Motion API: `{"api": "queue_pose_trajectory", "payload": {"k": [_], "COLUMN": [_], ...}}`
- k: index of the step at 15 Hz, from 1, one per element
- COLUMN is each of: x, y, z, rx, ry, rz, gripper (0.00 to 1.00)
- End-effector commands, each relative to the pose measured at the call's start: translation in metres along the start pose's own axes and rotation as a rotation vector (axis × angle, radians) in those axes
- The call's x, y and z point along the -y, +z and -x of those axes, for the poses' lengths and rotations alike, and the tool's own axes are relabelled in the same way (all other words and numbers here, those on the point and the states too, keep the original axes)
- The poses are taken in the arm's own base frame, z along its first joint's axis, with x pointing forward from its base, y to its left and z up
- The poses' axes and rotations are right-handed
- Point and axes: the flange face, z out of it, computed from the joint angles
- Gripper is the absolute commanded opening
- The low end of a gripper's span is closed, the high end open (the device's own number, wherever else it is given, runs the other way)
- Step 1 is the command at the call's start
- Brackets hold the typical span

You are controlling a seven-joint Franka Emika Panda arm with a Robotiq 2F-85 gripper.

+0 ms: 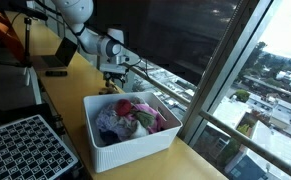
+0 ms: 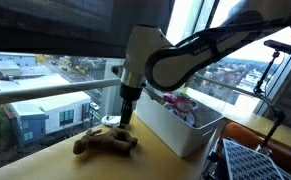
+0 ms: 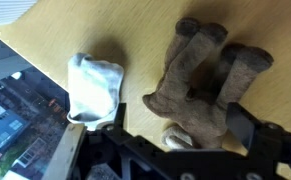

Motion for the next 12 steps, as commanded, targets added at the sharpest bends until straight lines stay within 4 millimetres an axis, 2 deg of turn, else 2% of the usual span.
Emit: {"api": "queue_pose_trajectory", "payload": {"k": [1, 5, 8, 9, 10, 12], "x": [0.009, 0.028, 0.040, 0.043, 0.044, 0.041], "y": [0.026, 0.063, 0.080, 0.082, 0.085, 0.084], "z": [-0.012, -0.016, -0.022, -0.023, -0.022, -0.017], "rx": [0.002, 0.022, 0.026, 0.025, 0.026, 0.027], "ry": [-0.023, -0.041, -0.045, -0.046, -0.046, -0.046], "rz": [-0.047, -0.082, -0.102, -0.106, -0.106, -0.104], "gripper": [1.00, 1.00, 1.00, 0.96, 0.74, 0.69]}}
